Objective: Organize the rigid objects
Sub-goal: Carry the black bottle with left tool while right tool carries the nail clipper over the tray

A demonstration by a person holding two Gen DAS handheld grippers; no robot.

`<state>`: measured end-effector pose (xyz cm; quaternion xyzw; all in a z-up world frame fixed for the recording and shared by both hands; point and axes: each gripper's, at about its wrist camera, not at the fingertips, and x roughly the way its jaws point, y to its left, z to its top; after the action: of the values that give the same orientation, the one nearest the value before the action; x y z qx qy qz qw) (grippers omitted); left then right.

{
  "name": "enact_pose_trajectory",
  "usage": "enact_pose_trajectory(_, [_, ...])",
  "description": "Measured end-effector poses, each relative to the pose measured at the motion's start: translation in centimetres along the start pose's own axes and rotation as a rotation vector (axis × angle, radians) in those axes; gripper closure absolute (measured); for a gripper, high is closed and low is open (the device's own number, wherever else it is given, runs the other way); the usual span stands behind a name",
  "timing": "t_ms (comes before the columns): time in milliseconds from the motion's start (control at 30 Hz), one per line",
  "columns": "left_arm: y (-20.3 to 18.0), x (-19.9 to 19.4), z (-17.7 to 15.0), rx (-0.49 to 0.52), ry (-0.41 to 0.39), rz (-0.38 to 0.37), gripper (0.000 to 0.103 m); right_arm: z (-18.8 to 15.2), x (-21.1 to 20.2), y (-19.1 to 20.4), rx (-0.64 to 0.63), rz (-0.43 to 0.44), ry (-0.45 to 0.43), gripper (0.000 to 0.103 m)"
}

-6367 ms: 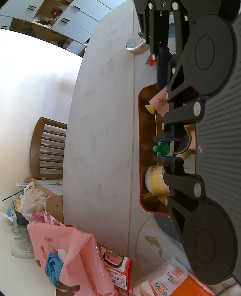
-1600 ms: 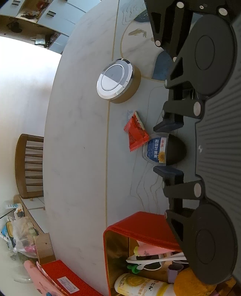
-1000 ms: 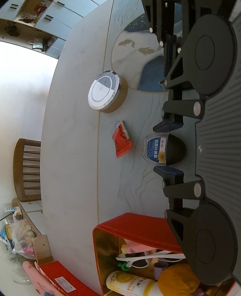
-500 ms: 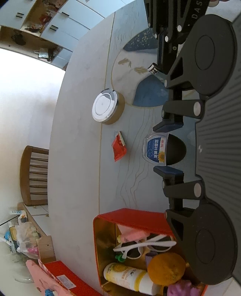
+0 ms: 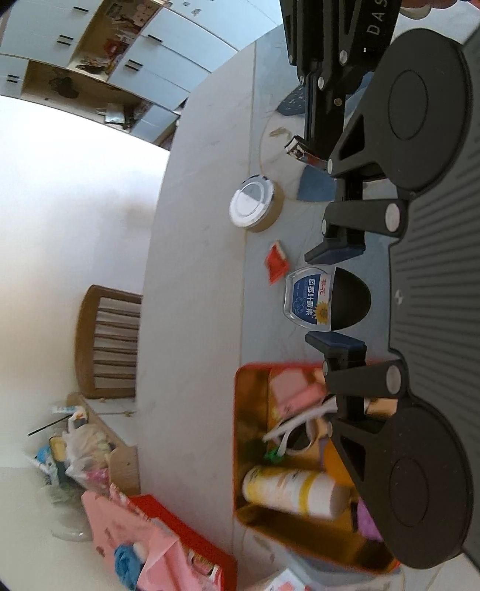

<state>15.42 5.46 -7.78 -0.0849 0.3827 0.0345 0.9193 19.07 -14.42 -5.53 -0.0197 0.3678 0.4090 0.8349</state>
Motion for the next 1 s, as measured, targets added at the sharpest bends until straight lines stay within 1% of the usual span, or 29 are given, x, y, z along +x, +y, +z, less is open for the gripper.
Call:
enact_pose_trajectory(267, [5.0,-2.4,1.0,-0.023,-0.064,0.022,0.065,2.4,1.8,4.4,-0.046,0.022,-0.023,0.099])
enact_pose_trajectory(367, [7.0,-3.0,1.6,-0.025,-0.087,0.045,0.065,3.3,2.7,5.9,-0.058,0.033,-0.024,0.099])
enact_pose_trajectory(533, [10.3,-3.1,2.6,-0.041,-0.104,0.059,0.065,4.3,4.9,7.9,-0.069,0.047,0.002,0.099])
enact_pose_trajectory(733, [12.8,-1.1,3.6,-0.044,-0.077,0.050,0.065,4.5,7.8,10.3,-0.099,0.043,0.060,0.099])
enact_pose_trajectory(1000, [13.9,2.5,3.8,-0.010,-0.023,0.038,0.065,3.6,11.6,11.7,-0.129,0.004,0.144,0.100])
